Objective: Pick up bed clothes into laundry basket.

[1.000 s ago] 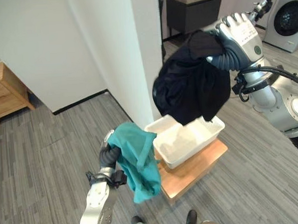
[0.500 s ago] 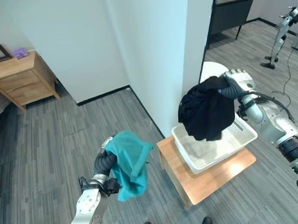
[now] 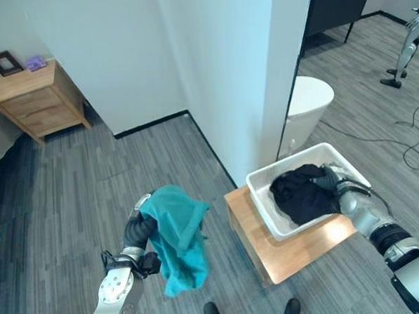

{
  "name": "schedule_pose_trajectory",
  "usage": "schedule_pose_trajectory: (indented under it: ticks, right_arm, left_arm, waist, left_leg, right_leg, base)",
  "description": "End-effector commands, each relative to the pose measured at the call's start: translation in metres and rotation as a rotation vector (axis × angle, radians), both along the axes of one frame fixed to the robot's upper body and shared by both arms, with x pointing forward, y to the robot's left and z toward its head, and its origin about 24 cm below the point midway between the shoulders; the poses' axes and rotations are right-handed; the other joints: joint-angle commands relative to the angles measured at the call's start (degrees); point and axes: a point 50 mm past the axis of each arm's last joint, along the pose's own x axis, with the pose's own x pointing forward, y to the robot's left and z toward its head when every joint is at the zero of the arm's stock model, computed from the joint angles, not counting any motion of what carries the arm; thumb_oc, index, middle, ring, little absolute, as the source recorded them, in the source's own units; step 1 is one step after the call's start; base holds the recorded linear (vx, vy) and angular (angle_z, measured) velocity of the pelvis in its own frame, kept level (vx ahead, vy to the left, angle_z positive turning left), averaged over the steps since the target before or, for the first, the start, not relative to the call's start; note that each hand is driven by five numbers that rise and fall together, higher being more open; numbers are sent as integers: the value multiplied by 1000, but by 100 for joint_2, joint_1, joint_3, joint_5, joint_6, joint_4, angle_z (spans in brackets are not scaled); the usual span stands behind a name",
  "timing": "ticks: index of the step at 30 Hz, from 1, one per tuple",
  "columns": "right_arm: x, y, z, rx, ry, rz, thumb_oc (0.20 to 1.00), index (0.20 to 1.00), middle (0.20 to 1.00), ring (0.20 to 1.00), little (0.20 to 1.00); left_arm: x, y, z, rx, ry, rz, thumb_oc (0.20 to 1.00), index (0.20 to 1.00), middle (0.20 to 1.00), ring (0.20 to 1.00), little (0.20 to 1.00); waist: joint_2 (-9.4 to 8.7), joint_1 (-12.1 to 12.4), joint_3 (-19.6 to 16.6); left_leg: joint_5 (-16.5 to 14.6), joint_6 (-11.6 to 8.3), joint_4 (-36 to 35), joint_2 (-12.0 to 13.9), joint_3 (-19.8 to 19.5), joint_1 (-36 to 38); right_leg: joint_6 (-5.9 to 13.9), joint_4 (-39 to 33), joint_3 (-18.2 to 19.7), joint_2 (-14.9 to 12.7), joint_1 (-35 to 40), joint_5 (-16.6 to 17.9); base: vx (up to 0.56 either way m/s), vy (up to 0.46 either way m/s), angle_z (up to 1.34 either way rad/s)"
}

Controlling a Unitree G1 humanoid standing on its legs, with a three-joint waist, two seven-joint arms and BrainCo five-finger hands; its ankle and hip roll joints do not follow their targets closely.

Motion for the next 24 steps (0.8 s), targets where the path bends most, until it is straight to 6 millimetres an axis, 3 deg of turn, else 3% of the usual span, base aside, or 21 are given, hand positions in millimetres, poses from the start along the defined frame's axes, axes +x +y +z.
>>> schedule_pose_trajectory:
  ticks: [1,7,10,11,12,14,15,18,21,22,23,24]
  right_arm:
    - [21,11,44,43,-173,45,1000,1000,1000,1000,1000]
    - [27,4,64,153,-240,-6,1000,1000,1000,1000,1000]
    - [29,-12,80,268,-301,-79,1000,1000,1000,1000,1000]
    - [30,-17,90,294,-338,-87,1000,1000,1000,1000,1000]
    - [23,-36,111,346,-436,-126,1000,1000,1000,1000,1000]
    - [16,-44,116,372,-478,-149,1000,1000,1000,1000,1000]
    - [2,-59,111,427,-526,-212,1000,1000,1000,1000,1000]
    - [-28,-71,64,503,-463,-331,1000,1000,1000,1000,1000]
    - [-70,-56,-20,563,-182,-400,1000,1000,1000,1000,1000]
    - [-71,-56,-21,563,-181,-400,1000,1000,1000,1000,1000]
    - [-118,-44,-94,527,148,-476,1000,1000,1000,1000,1000]
    - [-117,-43,-95,528,147,-475,1000,1000,1000,1000,1000]
  left_arm:
    - [14,1,32,46,-171,-18,200,200,200,200,200]
    - [18,1,32,52,-177,-9,200,200,200,200,200]
    - [20,2,35,49,-189,-1,200,200,200,200,200]
    - [21,3,36,49,-196,0,200,200,200,200,200]
    - [22,6,42,39,-221,5,200,200,200,200,200]
    - [21,6,46,15,-239,9,200,200,200,200,200]
    - [21,8,52,-5,-273,28,200,200,200,200,200]
    - [26,7,76,33,-388,46,200,200,200,200,200]
    - [36,-6,103,81,-523,48,200,200,200,200,200]
    - [36,-6,103,83,-522,49,200,200,200,200,200]
    - [43,-19,129,142,-648,49,200,200,200,200,200]
    - [43,-19,129,145,-649,51,200,200,200,200,200]
  waist:
    - [-130,110,11]
    - [-145,68,-10]
    - [-158,16,-34]
    - [-162,-22,-46]
    - [-150,-121,-52]
    - [-141,-168,-58]
    - [-111,-263,-69]
    - [-34,-446,-61]
    - [5,-697,-83]
    - [-2,-692,-87]
    - [43,-862,-75]
    - [34,-863,-73]
  left_leg:
    - [-201,-446,24,562,-51,59]
    - [-231,-456,24,582,-60,112]
    - [-251,-454,24,572,-36,155]
    - [-255,-456,24,570,-32,165]
    - [-272,-456,24,556,-14,180]
    - [-281,-457,24,548,3,185]
    - [-313,-442,24,532,15,206]
    - [-386,-413,24,482,57,291]
    - [-444,-392,24,443,115,386]
    - [-446,-392,24,440,114,389]
    - [-468,-384,24,415,137,428]
    - [-471,-384,24,414,137,429]
  right_leg:
    - [353,84,-3,-437,310,-828]
    - [356,84,-1,-434,349,-830]
    - [362,84,24,-434,360,-822]
    - [363,84,40,-434,363,-820]
    - [368,84,82,-444,349,-817]
    - [373,84,104,-450,334,-815]
    - [382,84,135,-471,322,-817]
    - [397,84,187,-506,347,-832]
    - [410,84,241,-534,370,-822]
    - [412,84,240,-537,373,-824]
    - [423,84,270,-539,362,-809]
    - [425,84,270,-540,364,-811]
  base:
    - [10,0,6]
    - [-4,-1,4]
    - [0,0,0]
    - [-31,9,-5]
    - [-33,1,-6]
    - [-18,-6,-5]
    - [-15,-5,-12]
    - [-12,6,-15]
    - [15,-1,-6]
    - [18,-7,-8]
    - [7,-1,-8]
    - [26,5,-21]
